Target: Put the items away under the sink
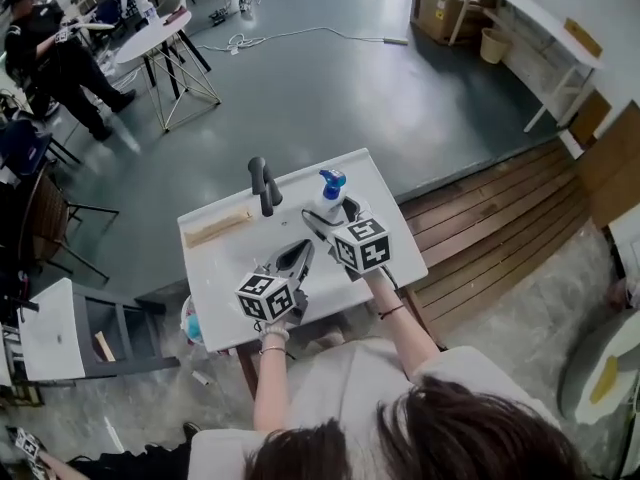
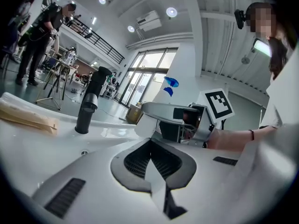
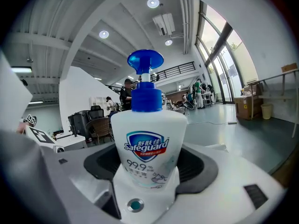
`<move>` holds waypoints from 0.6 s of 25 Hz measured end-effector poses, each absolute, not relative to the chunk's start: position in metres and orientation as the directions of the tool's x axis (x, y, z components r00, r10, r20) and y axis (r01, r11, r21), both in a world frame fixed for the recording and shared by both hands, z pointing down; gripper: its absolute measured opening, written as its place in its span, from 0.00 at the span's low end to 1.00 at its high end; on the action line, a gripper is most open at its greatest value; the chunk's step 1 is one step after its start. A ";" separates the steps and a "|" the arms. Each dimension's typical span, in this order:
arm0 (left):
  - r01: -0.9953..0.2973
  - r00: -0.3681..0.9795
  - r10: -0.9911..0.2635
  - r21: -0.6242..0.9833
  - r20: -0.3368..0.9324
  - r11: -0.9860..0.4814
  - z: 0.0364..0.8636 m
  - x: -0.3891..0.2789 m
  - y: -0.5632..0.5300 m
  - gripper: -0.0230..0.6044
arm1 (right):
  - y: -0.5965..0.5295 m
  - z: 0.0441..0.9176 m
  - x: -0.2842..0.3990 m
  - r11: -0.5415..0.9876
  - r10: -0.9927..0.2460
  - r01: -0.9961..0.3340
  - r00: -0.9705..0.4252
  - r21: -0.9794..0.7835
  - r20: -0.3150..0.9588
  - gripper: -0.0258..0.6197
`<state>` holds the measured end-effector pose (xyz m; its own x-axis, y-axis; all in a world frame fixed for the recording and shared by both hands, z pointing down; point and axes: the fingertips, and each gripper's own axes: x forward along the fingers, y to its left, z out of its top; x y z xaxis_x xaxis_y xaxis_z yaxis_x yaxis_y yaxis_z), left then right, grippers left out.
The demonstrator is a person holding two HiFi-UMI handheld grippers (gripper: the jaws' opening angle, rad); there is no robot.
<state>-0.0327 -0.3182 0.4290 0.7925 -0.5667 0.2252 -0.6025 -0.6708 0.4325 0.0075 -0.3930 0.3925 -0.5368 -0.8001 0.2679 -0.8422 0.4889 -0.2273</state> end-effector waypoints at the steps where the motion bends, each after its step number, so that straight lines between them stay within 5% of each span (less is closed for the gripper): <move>1: -0.612 0.785 -0.577 0.430 0.224 -0.664 0.428 -0.034 -0.318 0.03 | -0.391 0.391 0.007 0.498 -0.795 -0.836 -0.546 -0.230 0.265 0.60; 15: -0.689 0.708 -0.674 0.413 0.209 -0.596 0.416 -0.015 -0.272 0.03 | -0.343 0.381 0.023 0.597 -0.718 -0.758 -0.651 -0.263 0.246 0.60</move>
<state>-0.0150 -0.2723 0.4164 0.7084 -0.6742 0.2088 -0.6887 -0.5957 0.4133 0.0228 -0.3431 0.3811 -0.6512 -0.7180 0.2458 -0.7578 0.5971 -0.2633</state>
